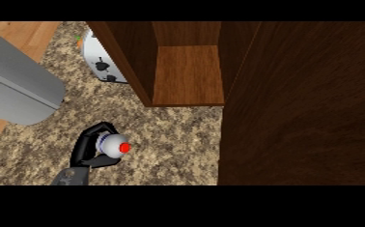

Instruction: Pick up the bottled water, place it into the cabinet and close the cabinet

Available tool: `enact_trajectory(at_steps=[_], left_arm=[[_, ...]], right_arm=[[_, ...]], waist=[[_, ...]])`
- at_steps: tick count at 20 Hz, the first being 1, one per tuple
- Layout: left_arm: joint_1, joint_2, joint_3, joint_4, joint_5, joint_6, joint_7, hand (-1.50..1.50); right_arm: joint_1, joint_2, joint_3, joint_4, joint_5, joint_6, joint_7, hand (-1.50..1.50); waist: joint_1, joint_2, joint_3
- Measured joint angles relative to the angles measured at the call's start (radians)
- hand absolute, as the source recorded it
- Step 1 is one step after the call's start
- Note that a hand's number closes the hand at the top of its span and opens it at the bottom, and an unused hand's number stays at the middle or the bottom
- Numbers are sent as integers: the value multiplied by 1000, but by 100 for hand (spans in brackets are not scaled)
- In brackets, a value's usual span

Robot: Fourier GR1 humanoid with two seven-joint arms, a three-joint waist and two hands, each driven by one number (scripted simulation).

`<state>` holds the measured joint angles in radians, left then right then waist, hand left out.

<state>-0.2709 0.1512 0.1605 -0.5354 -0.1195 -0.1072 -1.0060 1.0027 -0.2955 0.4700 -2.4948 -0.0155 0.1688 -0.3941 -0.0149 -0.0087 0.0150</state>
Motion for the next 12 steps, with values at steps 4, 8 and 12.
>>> enact_trajectory(at_steps=[4,8,12], left_arm=[[-9,-62,-33,-38,21,15,30,150],[-27,-111,-122,-87,98,25,95,150],[-43,-136,-240,-167,210,87,194,150]], right_arm=[[-3,-10,4,2,2,-10,-2,-150],[-3,-23,0,5,3,-12,-10,-150],[2,-36,-9,2,1,-20,-10,-150]], waist=[[3,0,-3],[0,1,-10],[-3,2,-13]])
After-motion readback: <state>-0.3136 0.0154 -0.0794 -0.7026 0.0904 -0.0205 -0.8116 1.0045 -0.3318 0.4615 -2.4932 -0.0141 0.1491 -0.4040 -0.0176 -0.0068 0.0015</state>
